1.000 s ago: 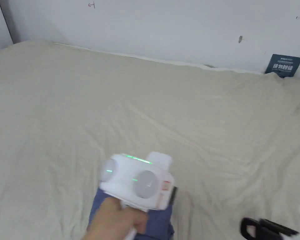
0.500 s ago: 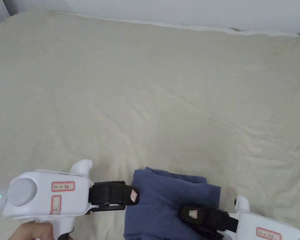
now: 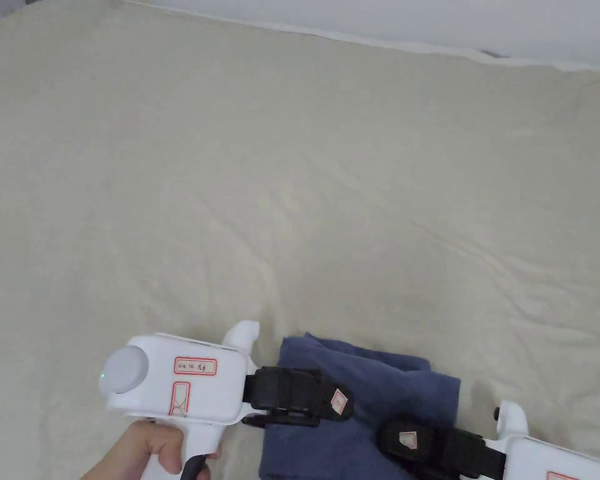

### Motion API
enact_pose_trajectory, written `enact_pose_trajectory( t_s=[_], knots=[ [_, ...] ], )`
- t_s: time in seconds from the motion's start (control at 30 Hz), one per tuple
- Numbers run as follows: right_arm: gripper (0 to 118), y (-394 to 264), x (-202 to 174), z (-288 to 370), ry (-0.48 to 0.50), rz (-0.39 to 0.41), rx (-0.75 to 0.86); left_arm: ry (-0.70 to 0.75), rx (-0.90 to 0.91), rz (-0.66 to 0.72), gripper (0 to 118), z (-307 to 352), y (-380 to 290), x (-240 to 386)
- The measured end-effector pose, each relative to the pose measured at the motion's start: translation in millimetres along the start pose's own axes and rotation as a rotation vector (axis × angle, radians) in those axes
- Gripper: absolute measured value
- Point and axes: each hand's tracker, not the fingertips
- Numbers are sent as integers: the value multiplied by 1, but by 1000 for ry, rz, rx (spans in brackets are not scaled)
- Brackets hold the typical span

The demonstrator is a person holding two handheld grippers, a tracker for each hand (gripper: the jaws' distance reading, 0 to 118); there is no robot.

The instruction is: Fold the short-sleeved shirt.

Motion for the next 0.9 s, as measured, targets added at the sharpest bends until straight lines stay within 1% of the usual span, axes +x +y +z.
enact_pose_trajectory(
  t_s=[0.03, 0.07, 0.1, 0.13, 0.17, 0.2, 0.27, 0.3, 0.33, 0.37, 0.4, 0.43, 0.5, 0.57, 0.6, 0.67, 0.73, 0.8, 0.83, 0.87, 0.9],
  knots=[
    [0, 0, -2, 1, -10, 13, -1, 124, 10, -32, 20, 7, 0, 1],
    [0, 1, -5, 1, -20, 23, -3, 256, 24, -83, 20, 14, -1, -5],
    [0, 2, -8, 2, -45, 38, -13, 121, 17, -3, 20, 20, 0, -14],
    [0, 2, -13, 4, -65, 57, -23, 49, 12, 81, 20, 25, -3, -16],
    [0, 2, -19, 5, -83, 85, -28, 57, 30, 49, 20, 30, -4, -9],
    [0, 3, -25, 8, -97, 115, -29, 130, 44, -14, 20, 38, -3, -6],
    [0, 6, -36, 17, -90, 146, -19, 132, 58, 2, 20, 62, 4, -9],
    [0, 9, -41, 22, -83, 154, -11, 159, 74, 0, 20, 82, 12, -9],
    [0, 12, -46, 26, -85, 164, -3, 195, 91, -18, 20, 100, 18, -9],
    [0, 17, -50, 31, -88, 174, 6, 275, 110, -22, 20, 123, 30, -11],
    [0, 18, -66, 33, -99, 189, 16, 344, 89, -38, 20, 147, 41, -15],
    [0, 23, -70, 37, -115, 209, 33, 413, 68, -47, 20, 171, 52, -19],
    [0, 35, -79, 46, -141, 239, 58, 566, 56, -18, 20, 221, 72, -30],
    [0, 46, -88, 56, -157, 257, 94, 690, 97, 11, 20, 270, 88, -41],
    [0, 51, -91, 62, -165, 267, 110, 691, 142, 52, 20, 290, 92, -43],
    [0, 60, -98, 71, -180, 277, 126, 762, 166, 67, 20, 322, 96, -48],
    [0, 67, -102, 77, -209, 291, 147, 794, 204, 138, 20, 349, 102, -58],
    [0, 74, -105, 81, -229, 296, 157, 809, 249, 135, 21, 362, 103, -63],
    [0, 75, -107, 82, -238, 295, 161, 805, 250, 115, 31, 364, 104, -64],
    [0, 77, -108, 82, -244, 294, 163, 802, 268, 108, 64, 364, 105, -63],
    [0, 77, -110, 82, -247, 296, 161, 844, 291, 102, 118, 365, 107, -62]
  ],
)
